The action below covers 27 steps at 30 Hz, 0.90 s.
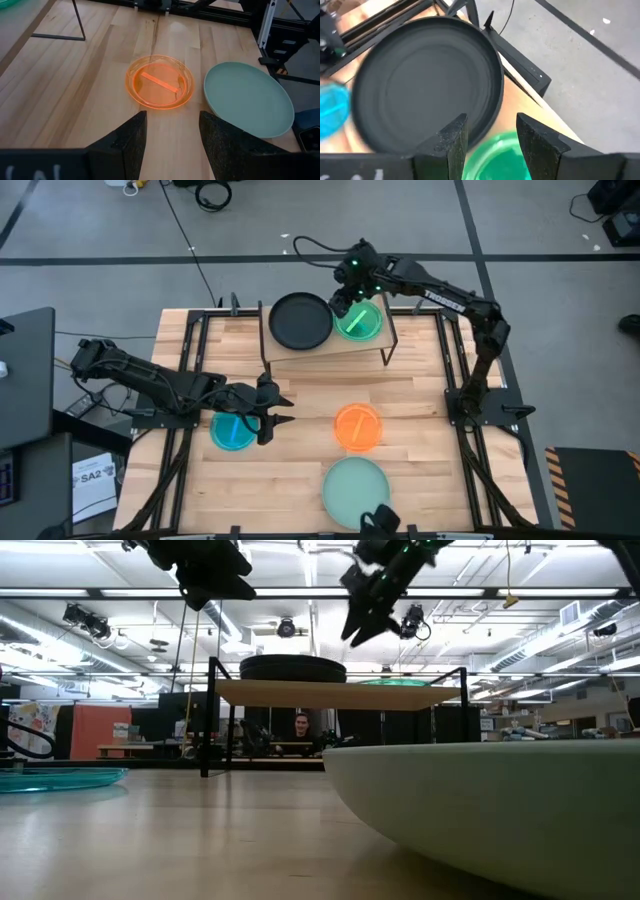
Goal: Place and stack plates onto a shelf
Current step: Stack the light blue plate on top of the green plate on the shelf
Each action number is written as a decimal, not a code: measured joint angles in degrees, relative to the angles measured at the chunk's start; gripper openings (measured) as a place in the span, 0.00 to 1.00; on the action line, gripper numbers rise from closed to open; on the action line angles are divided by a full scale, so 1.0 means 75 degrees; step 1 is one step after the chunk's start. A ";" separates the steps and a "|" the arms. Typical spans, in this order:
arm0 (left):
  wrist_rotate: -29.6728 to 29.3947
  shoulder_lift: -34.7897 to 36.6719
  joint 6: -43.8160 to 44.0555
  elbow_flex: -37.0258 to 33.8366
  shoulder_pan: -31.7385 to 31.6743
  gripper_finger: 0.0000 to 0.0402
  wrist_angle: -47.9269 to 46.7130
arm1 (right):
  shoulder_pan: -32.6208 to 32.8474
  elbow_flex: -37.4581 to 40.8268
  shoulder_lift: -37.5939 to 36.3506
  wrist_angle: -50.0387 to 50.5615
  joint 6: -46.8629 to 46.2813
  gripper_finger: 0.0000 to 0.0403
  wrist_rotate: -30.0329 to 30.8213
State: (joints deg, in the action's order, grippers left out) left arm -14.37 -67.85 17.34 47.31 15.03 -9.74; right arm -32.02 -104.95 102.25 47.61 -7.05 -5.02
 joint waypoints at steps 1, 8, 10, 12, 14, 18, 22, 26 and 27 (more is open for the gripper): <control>-0.0003 0.0000 -0.0002 0.0000 0.0000 0.47 0.0000 | 0.0046 0.0000 -0.0144 0.0141 0.0110 0.43 0.0000; 0.0000 0.0000 0.0000 0.0000 0.0000 0.47 0.0000 | 0.0749 0.0009 -0.1169 0.1056 0.0392 0.43 0.0015; 0.0000 0.0000 0.0000 0.0000 0.0000 0.47 0.0000 | 0.1077 0.0170 -0.1527 0.1072 0.0482 0.43 0.0145; 0.0000 0.0000 0.0000 0.0000 0.0000 0.47 0.0002 | 0.1434 0.0447 -0.1892 0.1109 0.0512 0.43 0.0276; 0.0000 -0.0001 0.0000 0.0000 0.0000 0.47 0.0000 | 0.1792 0.0779 -0.2254 0.1090 0.0503 0.43 0.0448; 0.0000 0.0000 0.0000 0.0000 0.0000 0.47 0.0003 | 0.2538 0.1579 -0.3035 0.0990 0.0100 0.43 0.0784; 0.0000 0.0000 0.0002 0.0000 0.0000 0.47 0.0006 | 0.3259 0.2598 -0.3767 0.0596 -0.0415 0.43 0.1086; 0.0000 0.0000 -0.0003 0.0000 0.0000 0.47 0.0005 | 0.3902 0.3798 -0.4550 -0.0163 -0.0931 0.43 0.1301; -0.0002 0.0000 -0.0003 0.0000 0.0000 0.47 0.0003 | 0.4058 0.4109 -0.4727 -0.0370 -0.1082 0.43 0.1338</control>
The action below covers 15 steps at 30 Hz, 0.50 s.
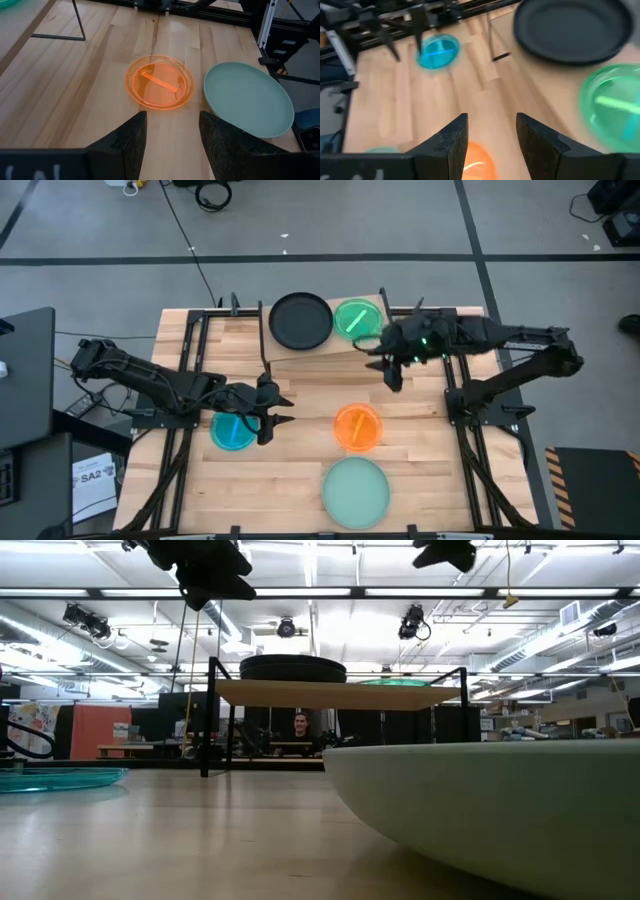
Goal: Place and stack plates onto a shelf
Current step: Stack the light blue plate on top of the green plate on the shelf
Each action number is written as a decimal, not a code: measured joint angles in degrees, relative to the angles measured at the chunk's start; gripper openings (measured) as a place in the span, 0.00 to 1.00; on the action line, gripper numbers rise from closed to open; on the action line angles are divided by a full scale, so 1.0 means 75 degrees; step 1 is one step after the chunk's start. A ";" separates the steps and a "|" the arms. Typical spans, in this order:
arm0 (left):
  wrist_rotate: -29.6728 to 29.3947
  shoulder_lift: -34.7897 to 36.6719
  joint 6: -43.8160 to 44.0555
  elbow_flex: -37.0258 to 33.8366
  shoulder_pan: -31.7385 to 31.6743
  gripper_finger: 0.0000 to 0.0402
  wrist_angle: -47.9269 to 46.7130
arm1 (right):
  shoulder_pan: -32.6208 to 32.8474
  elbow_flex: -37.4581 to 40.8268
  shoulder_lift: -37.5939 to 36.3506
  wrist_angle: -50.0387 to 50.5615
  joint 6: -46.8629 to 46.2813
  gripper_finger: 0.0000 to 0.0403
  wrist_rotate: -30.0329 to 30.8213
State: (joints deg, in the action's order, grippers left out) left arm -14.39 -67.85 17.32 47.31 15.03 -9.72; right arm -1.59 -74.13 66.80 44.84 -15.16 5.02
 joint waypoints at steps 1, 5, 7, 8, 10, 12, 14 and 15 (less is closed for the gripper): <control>0.0000 0.0000 0.0000 0.0000 0.0000 0.47 0.0000 | 0.0140 0.0319 -0.0172 -0.0235 -0.0125 0.43 0.0008; 0.0001 0.0174 0.0007 0.0000 -0.0006 0.47 -0.0077 | 0.0692 0.1473 -0.0751 -0.1149 -0.0329 0.43 0.0005; 0.0001 0.0380 0.0008 0.0000 -0.0009 0.47 -0.0191 | 0.0949 0.1985 -0.0949 -0.1516 -0.0378 0.43 0.0003; -0.0001 0.0496 0.0024 0.0000 -0.0009 0.47 -0.0328 | 0.1066 0.2220 -0.1031 -0.1707 -0.0377 0.43 0.0001; -0.0013 0.0750 0.0211 0.0000 -0.0009 0.47 -0.0487 | 0.1293 0.2667 -0.1179 -0.2105 -0.0384 0.43 0.0000; -0.0024 0.1059 0.0474 0.0000 -0.0009 0.47 -0.0857 | 0.1508 0.3055 -0.1242 -0.2492 -0.0387 0.43 -0.0013; -0.0044 0.1341 0.0787 0.0000 -0.0009 0.47 -0.1138 | 0.1698 0.3432 -0.1280 -0.2884 -0.0382 0.43 -0.0014; -0.0062 0.1489 0.0923 0.0000 -0.0009 0.47 -0.1353 | 0.1786 0.3618 -0.1278 -0.3185 -0.0380 0.43 -0.0016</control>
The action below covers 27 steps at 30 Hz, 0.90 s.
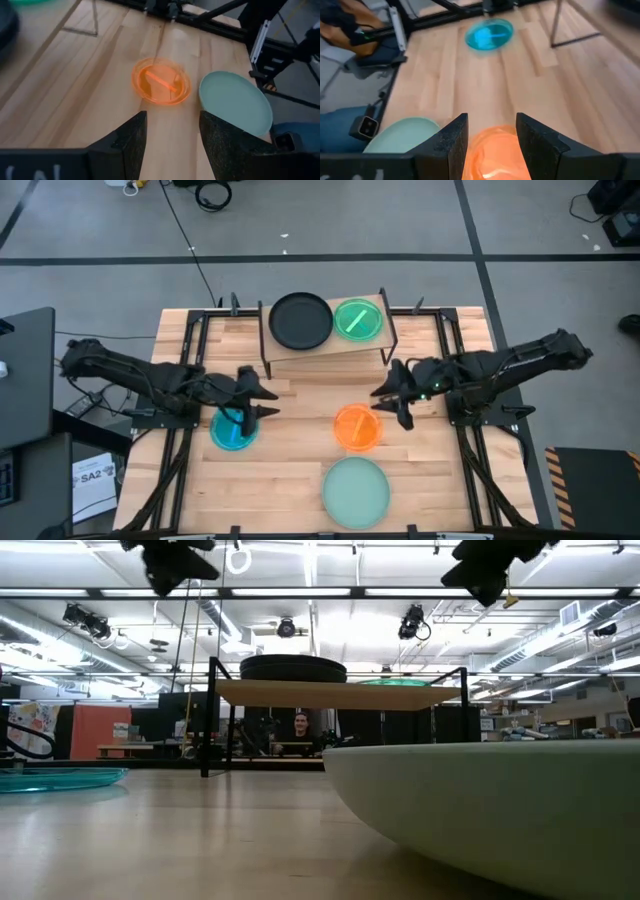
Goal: Place and stack plates onto a shelf
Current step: Stack the light blue plate on top of the green plate on the shelf
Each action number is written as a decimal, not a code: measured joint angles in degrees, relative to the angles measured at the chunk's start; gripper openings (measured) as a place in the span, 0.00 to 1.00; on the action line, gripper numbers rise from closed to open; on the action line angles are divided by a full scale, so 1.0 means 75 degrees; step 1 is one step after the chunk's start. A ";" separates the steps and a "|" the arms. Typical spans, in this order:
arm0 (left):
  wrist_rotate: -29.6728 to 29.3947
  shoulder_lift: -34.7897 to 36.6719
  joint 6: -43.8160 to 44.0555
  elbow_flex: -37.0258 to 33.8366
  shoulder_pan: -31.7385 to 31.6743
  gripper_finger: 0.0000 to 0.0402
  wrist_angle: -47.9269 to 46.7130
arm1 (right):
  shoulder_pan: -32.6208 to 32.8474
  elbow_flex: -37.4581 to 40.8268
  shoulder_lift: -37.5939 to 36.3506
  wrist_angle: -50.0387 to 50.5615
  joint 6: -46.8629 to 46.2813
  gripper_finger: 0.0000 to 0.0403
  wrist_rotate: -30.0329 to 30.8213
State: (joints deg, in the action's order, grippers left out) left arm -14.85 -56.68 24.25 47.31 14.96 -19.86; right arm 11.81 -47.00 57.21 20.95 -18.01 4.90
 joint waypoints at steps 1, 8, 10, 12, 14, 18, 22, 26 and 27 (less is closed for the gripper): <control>-0.0015 0.0140 0.0140 0.0000 0.0000 0.47 -0.0177 | 0.0086 0.0188 0.0007 -0.0336 0.0003 0.43 0.0001; -0.0082 0.0842 0.0696 0.0002 0.0000 0.47 -0.1184 | 0.0483 0.1636 0.0150 -0.2946 0.0011 0.43 -0.0001; -0.0088 0.0964 0.0709 0.0000 0.0000 0.47 -0.1417 | 0.0548 0.2031 0.0153 -0.3553 -0.0001 0.43 -0.0001; -0.0172 0.1103 0.0756 0.0000 0.0000 0.47 -0.1791 | 0.0593 0.2377 0.0233 -0.4264 -0.0004 0.43 -0.0001; -0.0326 0.1209 0.0919 -0.0001 0.0000 0.47 -0.2001 | 0.0619 0.2709 0.0228 -0.4720 -0.0004 0.43 -0.0001; -0.0481 0.1394 0.1136 -0.0001 0.0000 0.47 -0.2662 | 0.0619 0.3287 0.0219 -0.5533 -0.0048 0.43 0.0004; -0.0485 0.1509 0.1422 0.0003 0.0001 0.47 -0.3425 | 0.0619 0.3798 0.0254 -0.6322 -0.0042 0.43 0.0007; -0.0626 0.1518 0.1849 0.0000 0.0000 0.47 -0.4408 | 0.0619 0.4208 0.0255 -0.6792 -0.0049 0.43 0.0025; -0.0644 0.1512 0.1951 0.0000 -0.0008 0.47 -0.4742 | 0.0619 0.4292 0.0278 -0.6900 -0.0045 0.43 0.0028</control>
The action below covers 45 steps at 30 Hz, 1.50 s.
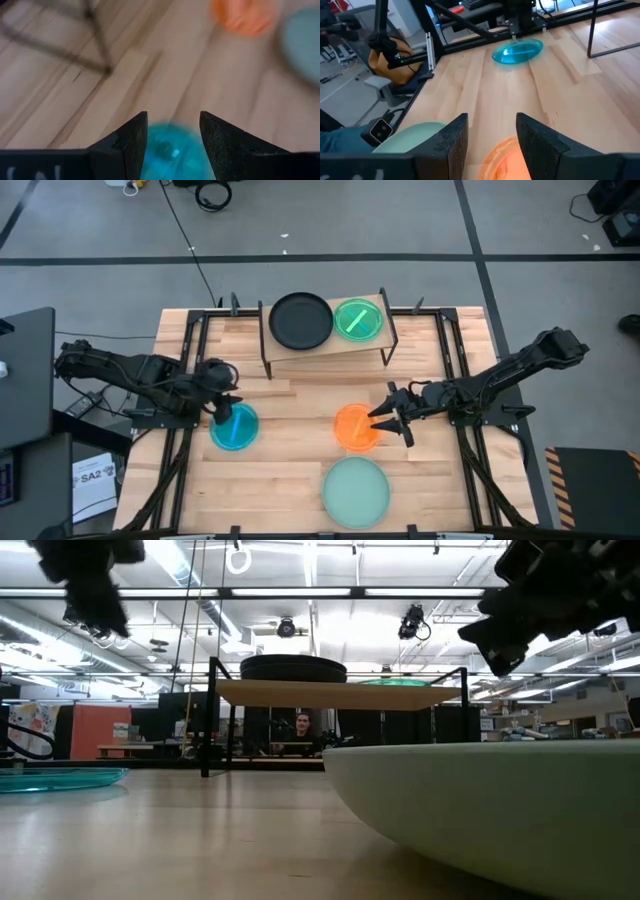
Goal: Place and stack plates onto a shelf
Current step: Stack the light blue plate on top of the green plate on the shelf
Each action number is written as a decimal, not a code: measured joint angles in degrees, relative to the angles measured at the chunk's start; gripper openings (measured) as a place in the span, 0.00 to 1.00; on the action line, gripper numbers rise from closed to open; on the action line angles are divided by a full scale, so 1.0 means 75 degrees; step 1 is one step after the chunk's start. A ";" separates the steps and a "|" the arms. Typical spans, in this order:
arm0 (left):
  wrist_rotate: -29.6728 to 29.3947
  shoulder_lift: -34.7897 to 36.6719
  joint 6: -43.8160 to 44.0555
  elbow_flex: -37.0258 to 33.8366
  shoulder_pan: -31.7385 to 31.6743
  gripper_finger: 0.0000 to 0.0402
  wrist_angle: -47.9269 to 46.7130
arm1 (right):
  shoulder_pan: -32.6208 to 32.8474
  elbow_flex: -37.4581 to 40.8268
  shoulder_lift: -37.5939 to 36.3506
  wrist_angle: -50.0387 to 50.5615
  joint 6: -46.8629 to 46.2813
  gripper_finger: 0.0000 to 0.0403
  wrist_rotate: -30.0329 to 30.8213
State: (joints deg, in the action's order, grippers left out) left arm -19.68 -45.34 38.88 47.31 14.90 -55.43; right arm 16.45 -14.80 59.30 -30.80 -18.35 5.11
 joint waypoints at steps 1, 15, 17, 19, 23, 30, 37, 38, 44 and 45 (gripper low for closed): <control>-0.0021 0.0000 0.0145 0.0000 0.0002 0.47 -0.0332 | 0.0000 0.0078 0.0025 -0.0151 -0.0003 0.43 0.0036; -0.0256 -0.0006 0.1391 -0.0002 -0.0012 0.47 -0.2188 | -0.0003 0.0504 0.0080 -0.0631 -0.0008 0.43 0.0393; -0.0284 -0.0010 0.1392 -0.0001 -0.0012 0.47 -0.2187 | -0.0003 0.0504 0.0080 -0.0630 -0.0006 0.43 0.0393; -0.0283 -0.0015 0.1392 0.0000 -0.0012 0.47 -0.2187 | -0.0003 0.0504 0.0080 -0.0631 0.0004 0.43 0.0393; -0.0286 -0.0102 0.1389 0.0000 -0.0012 0.47 -0.2187 | -0.0003 0.0504 0.0080 -0.0630 0.0012 0.43 0.0393; -0.0084 -0.0469 0.1142 -0.0006 -0.0335 0.47 -0.2167 | -0.0003 0.0504 0.0080 -0.0628 0.0061 0.43 0.0390; 0.0582 -0.0948 -0.0124 -0.0006 -0.1525 0.47 -0.1999 | -0.0003 0.0504 0.0080 -0.0628 0.0064 0.43 0.0377; 0.0709 -0.1031 -0.0371 -0.0006 -0.1718 0.47 -0.1945 | -0.0003 0.0504 0.0078 -0.0628 0.0064 0.43 0.0375; 0.1433 -0.1579 -0.1904 -0.0006 -0.2788 0.47 -0.1426 | -0.0003 0.0504 0.0078 -0.0625 0.0064 0.43 0.0369; 0.1537 -0.1675 -0.2166 -0.0006 -0.2939 0.47 -0.1369 | -0.0003 0.0504 0.0077 -0.0625 0.0064 0.43 0.0369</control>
State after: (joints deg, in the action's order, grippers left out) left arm -8.16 -57.91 22.64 47.27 -7.14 -65.69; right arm 16.43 -11.03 59.88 -35.48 -17.87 7.88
